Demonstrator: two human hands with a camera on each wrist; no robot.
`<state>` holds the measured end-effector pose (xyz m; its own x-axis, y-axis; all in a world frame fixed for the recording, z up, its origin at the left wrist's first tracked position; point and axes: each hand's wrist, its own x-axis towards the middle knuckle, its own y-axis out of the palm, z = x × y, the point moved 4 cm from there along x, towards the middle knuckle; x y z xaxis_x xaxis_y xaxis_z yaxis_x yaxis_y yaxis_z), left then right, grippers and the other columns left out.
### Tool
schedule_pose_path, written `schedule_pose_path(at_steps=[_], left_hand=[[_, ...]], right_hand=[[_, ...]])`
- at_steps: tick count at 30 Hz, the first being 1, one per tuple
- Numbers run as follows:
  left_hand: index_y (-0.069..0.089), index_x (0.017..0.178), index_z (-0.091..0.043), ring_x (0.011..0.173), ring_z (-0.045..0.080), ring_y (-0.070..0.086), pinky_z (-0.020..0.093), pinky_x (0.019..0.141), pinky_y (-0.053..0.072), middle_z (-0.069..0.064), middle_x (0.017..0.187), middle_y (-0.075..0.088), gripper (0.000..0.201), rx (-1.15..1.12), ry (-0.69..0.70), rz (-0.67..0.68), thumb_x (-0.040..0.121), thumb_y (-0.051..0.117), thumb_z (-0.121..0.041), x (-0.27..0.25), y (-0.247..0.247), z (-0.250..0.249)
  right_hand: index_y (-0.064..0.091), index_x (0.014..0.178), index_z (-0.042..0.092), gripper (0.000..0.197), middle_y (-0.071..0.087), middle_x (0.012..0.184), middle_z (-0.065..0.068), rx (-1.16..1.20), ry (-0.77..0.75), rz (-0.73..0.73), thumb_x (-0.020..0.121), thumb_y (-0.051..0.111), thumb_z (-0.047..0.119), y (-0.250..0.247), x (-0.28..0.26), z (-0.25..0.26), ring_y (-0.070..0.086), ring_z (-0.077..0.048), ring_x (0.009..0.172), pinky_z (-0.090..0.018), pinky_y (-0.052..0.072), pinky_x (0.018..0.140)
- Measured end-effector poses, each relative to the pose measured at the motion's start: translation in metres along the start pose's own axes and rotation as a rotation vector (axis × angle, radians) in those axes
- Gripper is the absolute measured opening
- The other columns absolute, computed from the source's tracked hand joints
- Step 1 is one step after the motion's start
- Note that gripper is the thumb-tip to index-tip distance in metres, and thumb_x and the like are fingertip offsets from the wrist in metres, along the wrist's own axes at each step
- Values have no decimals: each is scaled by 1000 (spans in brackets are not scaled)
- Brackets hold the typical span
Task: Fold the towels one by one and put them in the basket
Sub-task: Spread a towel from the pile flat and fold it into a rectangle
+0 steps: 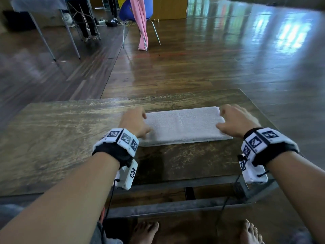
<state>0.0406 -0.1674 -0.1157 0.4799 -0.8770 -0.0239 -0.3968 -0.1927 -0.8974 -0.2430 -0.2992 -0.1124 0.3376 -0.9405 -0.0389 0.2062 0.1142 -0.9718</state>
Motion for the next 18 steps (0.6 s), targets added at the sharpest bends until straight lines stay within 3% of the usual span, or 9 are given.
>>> schedule_pose_path(at_steps=[2, 5, 8, 11, 13, 14, 15, 17, 18], left_hand=[[59, 99, -21, 92, 17, 57, 27, 72, 43, 2, 105, 56, 26, -7, 194, 28, 77, 73, -17, -5, 9, -18], [65, 106, -19, 98, 19, 57, 29, 79, 46, 1, 104, 56, 24, 70, 275, 261, 84, 71, -28, -12, 34, -30], [68, 102, -20, 93, 17, 56, 29, 81, 46, -3, 97, 56, 24, 171, 294, 325, 86, 69, -37, -14, 39, -31], [74, 86, -18, 77, 13, 62, 25, 63, 43, -5, 82, 68, 20, 158, 309, 394, 85, 68, -38, -19, 36, -33], [71, 83, -20, 78, 12, 62, 26, 61, 43, -5, 83, 68, 19, 84, 340, 352, 83, 69, -39, -24, 34, -38], [67, 90, -22, 88, 13, 59, 28, 67, 44, -4, 93, 63, 23, 67, 365, 304, 83, 69, -43, -26, 35, -42], [61, 101, -24, 102, 15, 52, 31, 77, 45, -1, 107, 56, 32, 77, 391, 261, 82, 68, -48, -29, 38, -45], [47, 127, -26, 128, 21, 34, 41, 102, 40, 4, 134, 39, 56, 153, 412, 257, 83, 65, -55, -33, 51, -49], [36, 139, -26, 139, 23, 24, 45, 112, 31, 4, 148, 28, 68, 202, 403, 299, 84, 62, -58, -35, 59, -48]], right_hand=[[55, 127, 26, 36, 54, 129, 1, 102, -230, 38, 92, 63, 35, 8, -5, 22, 48, -21, 125, -47, 44, 105], [57, 128, 31, 31, 51, 130, 1, 63, -331, 252, 100, 53, 42, 29, -14, 40, 43, -20, 130, -46, 39, 109], [62, 107, 37, 18, 51, 113, 7, -46, -318, 285, 100, 49, 46, 31, -19, 44, 48, -18, 117, -45, 45, 99], [64, 81, 35, 24, 58, 92, 16, -118, -364, 251, 96, 54, 50, 24, -26, 51, 57, -12, 96, -31, 44, 70], [67, 84, 33, 21, 62, 92, 16, -87, -417, 153, 93, 58, 50, 23, -31, 58, 58, -10, 94, -26, 41, 65], [67, 95, 35, 16, 62, 102, 12, -32, -445, 122, 93, 60, 49, 25, -35, 63, 57, -12, 103, -26, 44, 73], [64, 112, 33, 24, 58, 117, 8, 13, -475, 121, 92, 62, 48, 29, -38, 68, 52, -15, 116, -32, 47, 88], [45, 144, 29, 57, 39, 150, 0, 16, -503, 235, 92, 64, 46, 43, -41, 74, 32, -21, 141, -45, 33, 116], [32, 153, 29, 69, 24, 162, -1, -8, -498, 297, 93, 63, 46, 50, -42, 75, 20, -23, 150, -48, 23, 122]])
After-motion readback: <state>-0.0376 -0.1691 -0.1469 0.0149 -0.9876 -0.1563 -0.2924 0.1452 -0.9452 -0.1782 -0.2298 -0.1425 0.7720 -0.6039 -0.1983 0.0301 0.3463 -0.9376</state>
